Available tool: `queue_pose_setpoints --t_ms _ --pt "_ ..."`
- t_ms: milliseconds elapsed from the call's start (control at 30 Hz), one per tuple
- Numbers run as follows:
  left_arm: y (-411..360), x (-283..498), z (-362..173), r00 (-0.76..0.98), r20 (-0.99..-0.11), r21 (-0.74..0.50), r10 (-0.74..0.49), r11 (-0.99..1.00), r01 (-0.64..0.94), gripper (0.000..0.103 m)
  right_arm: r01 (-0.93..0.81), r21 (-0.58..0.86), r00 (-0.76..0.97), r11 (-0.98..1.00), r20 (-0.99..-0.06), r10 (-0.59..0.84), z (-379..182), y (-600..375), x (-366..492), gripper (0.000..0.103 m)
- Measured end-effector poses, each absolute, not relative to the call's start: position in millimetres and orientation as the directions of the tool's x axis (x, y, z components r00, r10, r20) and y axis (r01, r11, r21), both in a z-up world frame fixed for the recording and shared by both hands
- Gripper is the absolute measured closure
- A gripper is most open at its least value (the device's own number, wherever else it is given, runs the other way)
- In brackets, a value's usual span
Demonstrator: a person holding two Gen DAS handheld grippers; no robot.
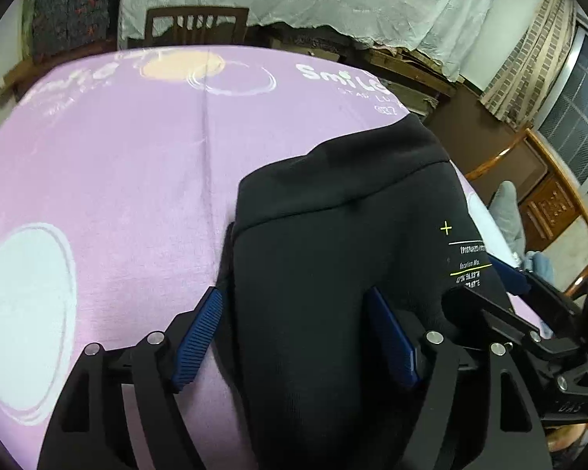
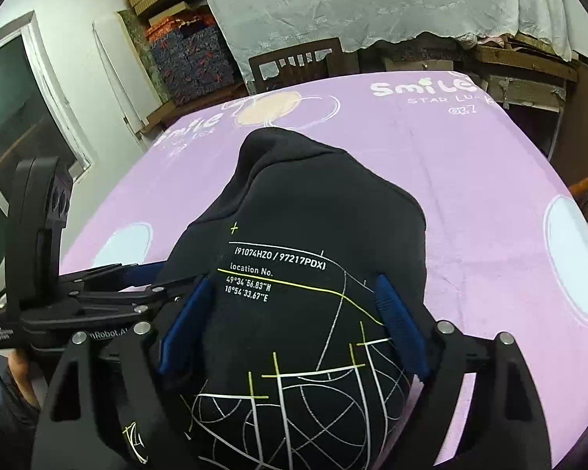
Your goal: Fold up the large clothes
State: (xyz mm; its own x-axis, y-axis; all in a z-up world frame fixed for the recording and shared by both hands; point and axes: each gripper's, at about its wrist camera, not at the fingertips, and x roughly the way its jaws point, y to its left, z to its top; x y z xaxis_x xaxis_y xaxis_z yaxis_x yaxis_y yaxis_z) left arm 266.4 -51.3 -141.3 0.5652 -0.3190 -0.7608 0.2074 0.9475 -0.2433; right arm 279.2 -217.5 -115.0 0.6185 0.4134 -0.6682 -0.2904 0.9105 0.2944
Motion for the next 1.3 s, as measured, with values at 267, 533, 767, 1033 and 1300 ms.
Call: queue_pose_setpoints --t_ms 267,533,767,1033,1300 --pt "-56.2 183.5 -106.1 0.665 -0.693 -0.173 -0.279 0.96 0.221 0.025 -0.206 0.307 0.653 0.929 -0.664 0.364 -98.2 -233.1 225.3 0.02" --pt "-69.3 70.2 -48.4 0.853 -0.507 0.03 -0.123 0.987 0.161 0.006 -0.222 0.183 0.745 0.958 -0.602 0.288 -52.2 -225.3 120.4 0.008" --pt "-73.7 -8.9 -13.1 0.917 -0.384 0.069 -0.11 0.987 0.147 0.003 -0.232 0.174 0.827 0.957 -0.483 0.288 -0.5 -237.4 42.8 0.004" --pt "-80.2 -23.0 -7.0 0.935 -0.353 0.137 -0.038 0.986 0.092 0.003 -0.198 0.137 0.867 0.97 -0.437 0.239 15.0 -243.1 3.0 0.004" --pt "-66.8 8.0 -29.8 0.887 -0.46 0.076 -0.046 0.993 0.091 0.003 -0.173 0.186 0.806 0.967 -0.538 0.247 -14.9 -242.0 39.9 0.004"
